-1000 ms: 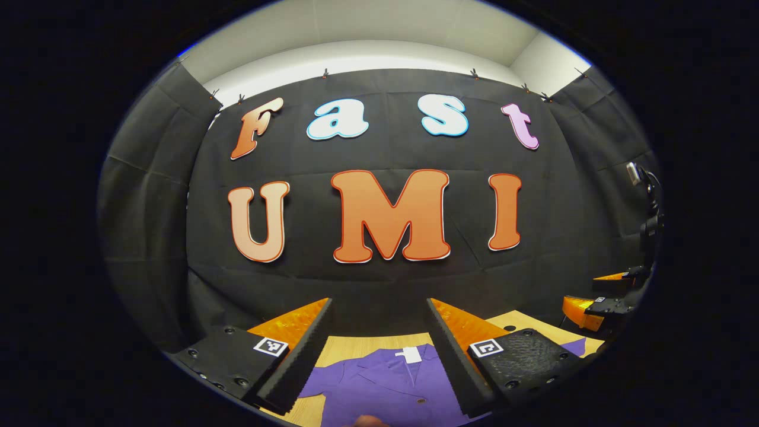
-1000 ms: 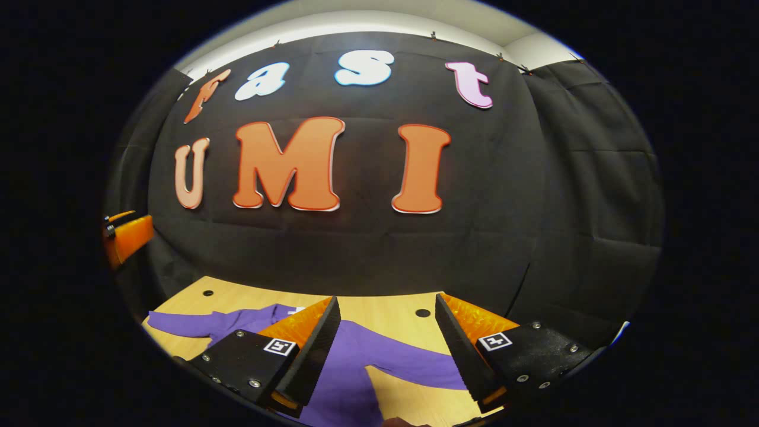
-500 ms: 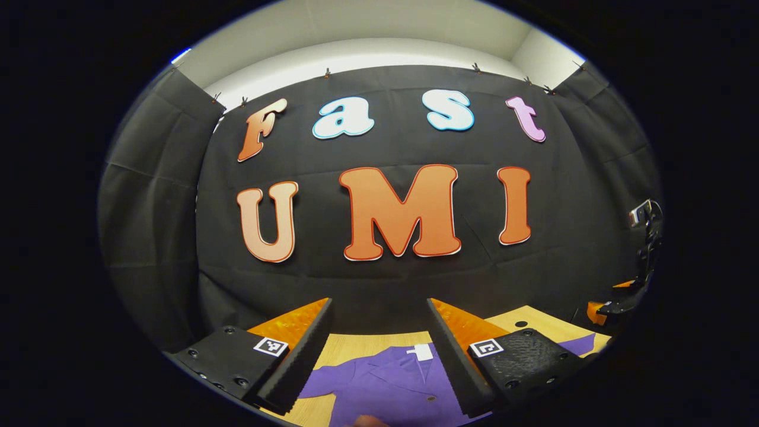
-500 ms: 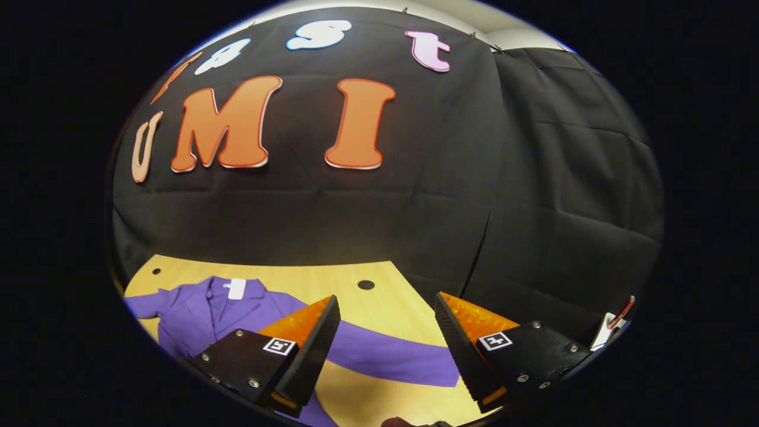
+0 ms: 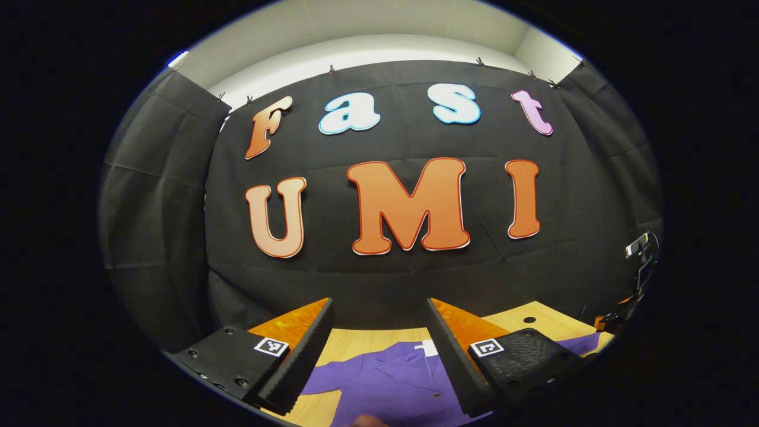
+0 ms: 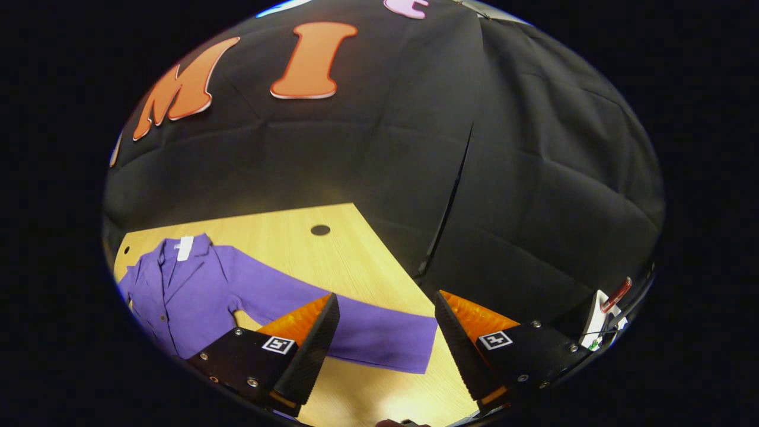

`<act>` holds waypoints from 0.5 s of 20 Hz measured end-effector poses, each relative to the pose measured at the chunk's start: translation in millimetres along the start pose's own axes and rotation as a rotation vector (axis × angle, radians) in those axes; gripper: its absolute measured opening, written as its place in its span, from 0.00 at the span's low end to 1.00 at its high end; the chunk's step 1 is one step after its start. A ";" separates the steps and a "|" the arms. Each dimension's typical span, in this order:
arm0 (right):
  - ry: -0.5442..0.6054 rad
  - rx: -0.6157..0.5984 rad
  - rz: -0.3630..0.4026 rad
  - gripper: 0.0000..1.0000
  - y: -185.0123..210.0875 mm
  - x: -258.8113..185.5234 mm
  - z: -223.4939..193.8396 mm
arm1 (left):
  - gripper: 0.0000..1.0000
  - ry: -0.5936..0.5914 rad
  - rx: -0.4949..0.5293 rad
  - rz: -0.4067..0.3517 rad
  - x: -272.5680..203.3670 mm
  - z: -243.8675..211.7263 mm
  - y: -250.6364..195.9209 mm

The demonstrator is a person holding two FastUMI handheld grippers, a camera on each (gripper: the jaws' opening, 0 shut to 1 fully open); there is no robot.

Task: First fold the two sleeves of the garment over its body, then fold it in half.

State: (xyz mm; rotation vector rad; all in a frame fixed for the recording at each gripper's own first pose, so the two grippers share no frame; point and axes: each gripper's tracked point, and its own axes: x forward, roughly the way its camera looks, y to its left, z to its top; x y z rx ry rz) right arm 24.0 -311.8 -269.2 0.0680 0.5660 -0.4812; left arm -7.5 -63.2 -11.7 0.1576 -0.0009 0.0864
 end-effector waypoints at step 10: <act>0.319 0.153 -0.043 0.97 -41.7 61.9 -76.8 | 0.94 0.085 0.033 0.071 -2.2 -26.0 1.6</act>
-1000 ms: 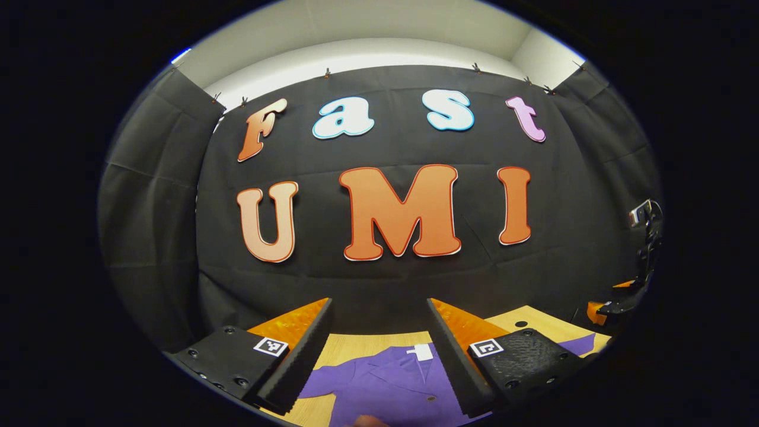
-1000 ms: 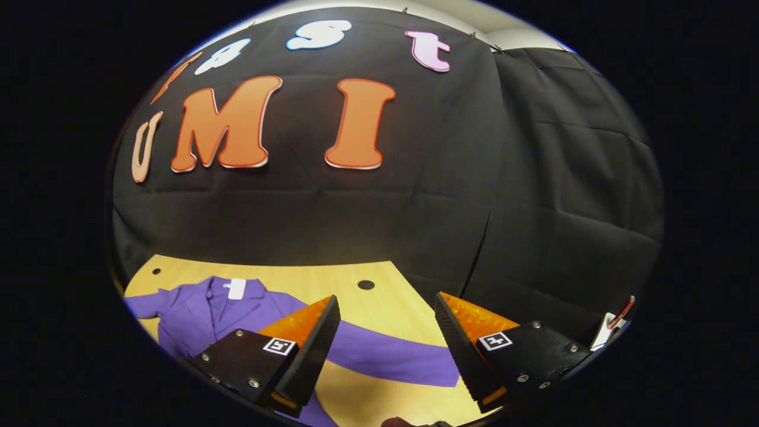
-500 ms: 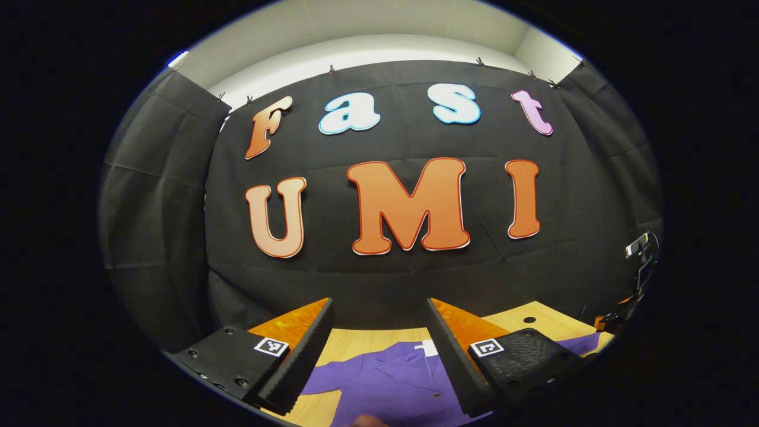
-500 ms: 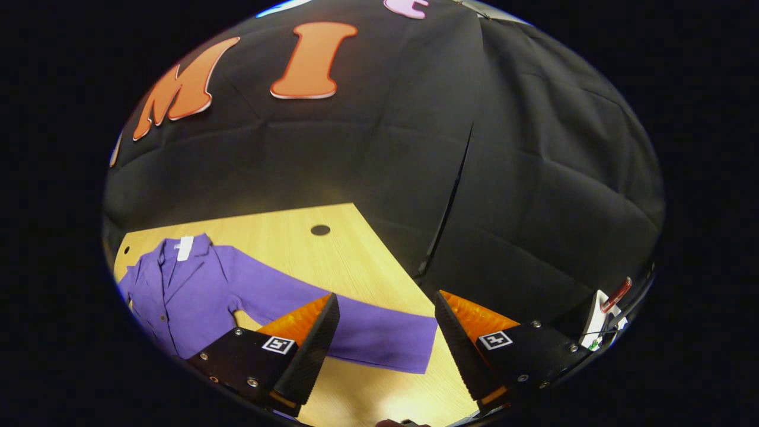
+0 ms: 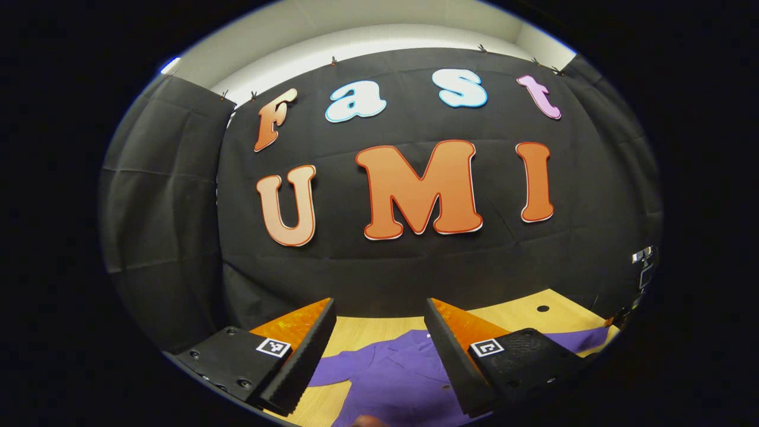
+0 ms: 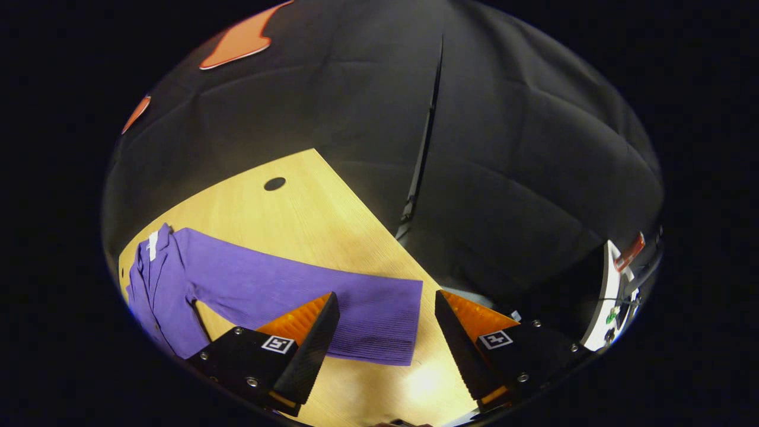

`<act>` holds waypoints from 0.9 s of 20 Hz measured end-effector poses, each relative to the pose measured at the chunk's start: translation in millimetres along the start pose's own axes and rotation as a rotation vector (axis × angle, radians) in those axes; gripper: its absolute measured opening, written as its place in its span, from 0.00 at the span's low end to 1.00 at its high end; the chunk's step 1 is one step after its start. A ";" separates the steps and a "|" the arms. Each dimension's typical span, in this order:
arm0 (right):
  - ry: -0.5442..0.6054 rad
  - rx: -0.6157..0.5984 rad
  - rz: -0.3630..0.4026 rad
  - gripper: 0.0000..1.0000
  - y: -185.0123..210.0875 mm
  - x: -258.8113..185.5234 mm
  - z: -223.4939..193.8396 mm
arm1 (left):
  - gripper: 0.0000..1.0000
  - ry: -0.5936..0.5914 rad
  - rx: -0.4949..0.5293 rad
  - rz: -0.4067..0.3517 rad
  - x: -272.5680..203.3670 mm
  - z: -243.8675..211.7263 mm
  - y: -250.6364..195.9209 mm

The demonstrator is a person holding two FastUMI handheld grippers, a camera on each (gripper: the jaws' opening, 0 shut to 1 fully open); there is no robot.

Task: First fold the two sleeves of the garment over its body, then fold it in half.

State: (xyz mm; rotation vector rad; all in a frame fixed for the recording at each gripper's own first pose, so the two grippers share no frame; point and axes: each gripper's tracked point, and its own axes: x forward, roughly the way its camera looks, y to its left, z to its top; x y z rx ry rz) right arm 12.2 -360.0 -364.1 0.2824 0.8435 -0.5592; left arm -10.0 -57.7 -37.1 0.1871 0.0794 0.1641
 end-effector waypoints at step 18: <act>0.445 -0.057 0.079 0.66 6.9 40.4 -45.6 | 0.96 0.157 0.067 0.041 -18.1 -46.0 -46.3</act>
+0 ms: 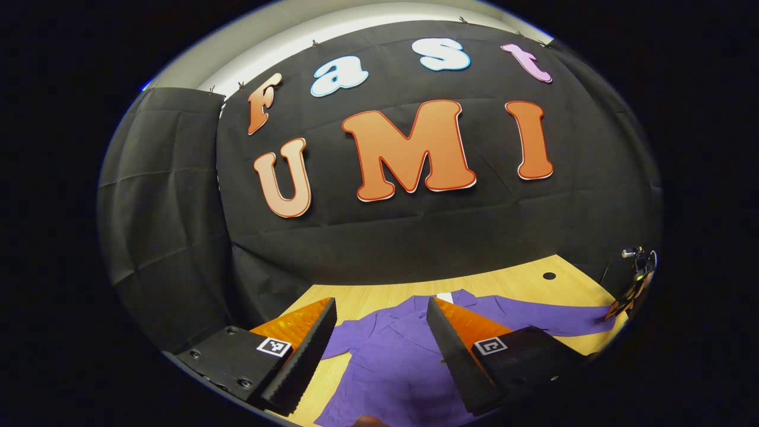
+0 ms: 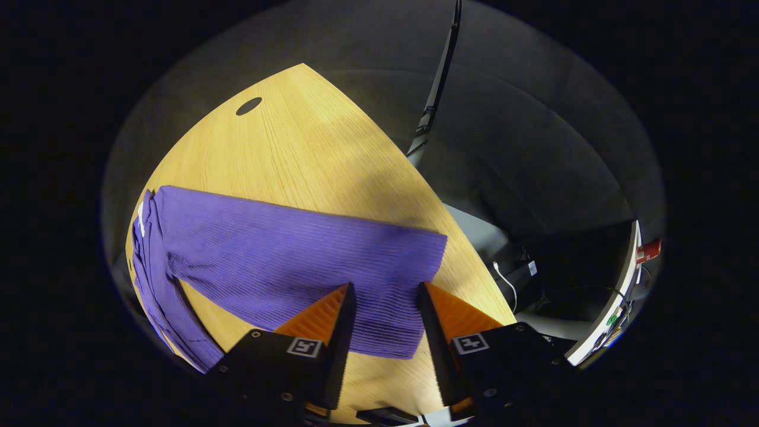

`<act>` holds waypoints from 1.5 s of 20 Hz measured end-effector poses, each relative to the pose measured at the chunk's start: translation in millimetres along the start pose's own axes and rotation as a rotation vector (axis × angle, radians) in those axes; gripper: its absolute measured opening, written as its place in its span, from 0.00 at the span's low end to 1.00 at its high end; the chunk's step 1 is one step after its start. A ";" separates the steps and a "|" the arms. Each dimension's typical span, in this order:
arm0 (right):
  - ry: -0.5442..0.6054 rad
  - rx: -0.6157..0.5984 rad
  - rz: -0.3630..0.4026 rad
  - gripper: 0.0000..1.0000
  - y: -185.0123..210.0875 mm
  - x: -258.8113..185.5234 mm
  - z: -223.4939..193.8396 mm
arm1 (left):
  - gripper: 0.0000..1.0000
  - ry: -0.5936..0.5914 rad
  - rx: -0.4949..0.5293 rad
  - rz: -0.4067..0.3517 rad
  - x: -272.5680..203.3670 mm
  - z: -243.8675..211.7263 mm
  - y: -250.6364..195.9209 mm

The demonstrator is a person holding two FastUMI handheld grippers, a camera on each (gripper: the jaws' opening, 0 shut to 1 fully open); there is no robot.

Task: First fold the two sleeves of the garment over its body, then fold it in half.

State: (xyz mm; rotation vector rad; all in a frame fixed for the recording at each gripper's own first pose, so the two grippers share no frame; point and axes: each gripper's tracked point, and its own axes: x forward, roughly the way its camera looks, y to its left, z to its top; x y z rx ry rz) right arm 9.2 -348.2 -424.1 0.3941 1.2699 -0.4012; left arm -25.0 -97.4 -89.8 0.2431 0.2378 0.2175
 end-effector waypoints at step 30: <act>-0.369 -0.263 0.344 0.03 302.2 -263.2 9.9 | 0.96 0.023 -0.091 0.019 48.9 -47.1 198.1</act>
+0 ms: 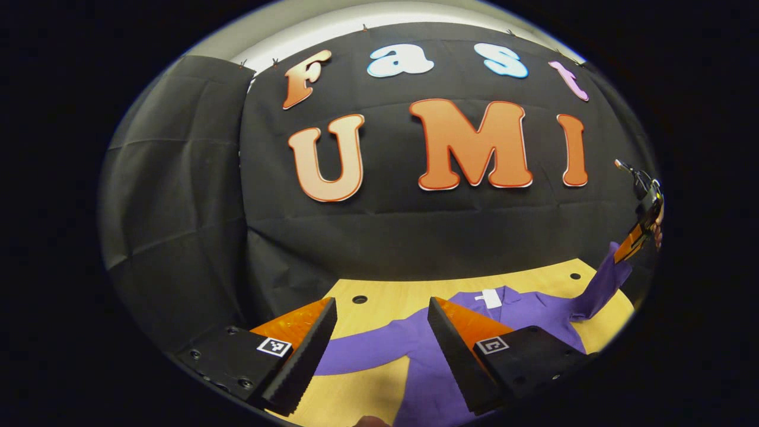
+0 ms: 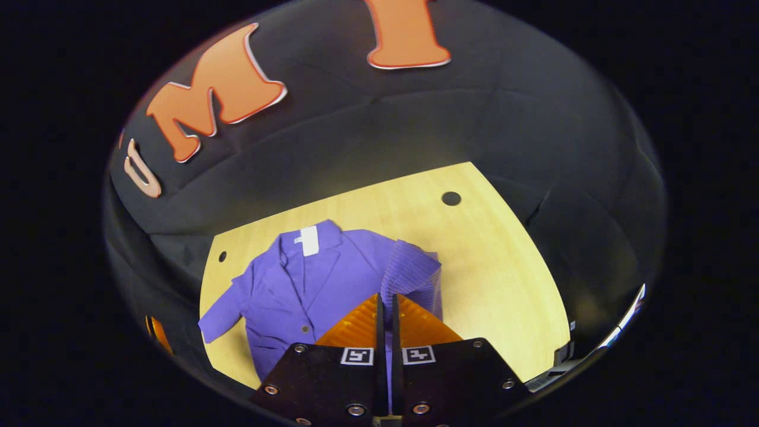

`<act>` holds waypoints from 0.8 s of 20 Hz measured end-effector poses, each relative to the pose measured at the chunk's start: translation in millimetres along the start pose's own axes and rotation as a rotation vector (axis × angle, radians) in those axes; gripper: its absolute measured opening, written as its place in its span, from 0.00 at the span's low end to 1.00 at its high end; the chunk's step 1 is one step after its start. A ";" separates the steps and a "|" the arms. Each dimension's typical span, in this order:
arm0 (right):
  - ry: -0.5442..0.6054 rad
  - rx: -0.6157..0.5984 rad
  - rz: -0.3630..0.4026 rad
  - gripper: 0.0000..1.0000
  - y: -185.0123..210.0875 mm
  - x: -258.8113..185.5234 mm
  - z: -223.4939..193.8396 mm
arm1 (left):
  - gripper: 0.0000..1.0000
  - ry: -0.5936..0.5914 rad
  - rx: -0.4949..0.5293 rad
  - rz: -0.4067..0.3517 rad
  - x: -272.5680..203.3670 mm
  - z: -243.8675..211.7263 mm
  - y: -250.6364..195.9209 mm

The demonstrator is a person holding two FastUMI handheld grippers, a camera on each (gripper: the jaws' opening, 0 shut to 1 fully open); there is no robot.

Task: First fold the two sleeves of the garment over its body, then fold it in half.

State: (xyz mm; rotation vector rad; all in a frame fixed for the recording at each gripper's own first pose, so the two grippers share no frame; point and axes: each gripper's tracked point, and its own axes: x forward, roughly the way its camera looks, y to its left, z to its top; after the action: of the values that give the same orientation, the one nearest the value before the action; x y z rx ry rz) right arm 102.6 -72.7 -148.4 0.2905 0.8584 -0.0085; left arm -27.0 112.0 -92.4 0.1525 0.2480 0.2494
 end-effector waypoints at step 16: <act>0.005 -0.208 0.216 0.03 237.5 21.6 -4.6 | 0.97 0.095 -0.009 0.136 23.1 -57.0 145.5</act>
State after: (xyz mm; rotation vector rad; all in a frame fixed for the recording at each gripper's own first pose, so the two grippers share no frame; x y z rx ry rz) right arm 142.7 159.0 -108.2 0.1869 0.8223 0.2813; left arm -52.8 264.1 -126.1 0.1487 0.3314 0.3934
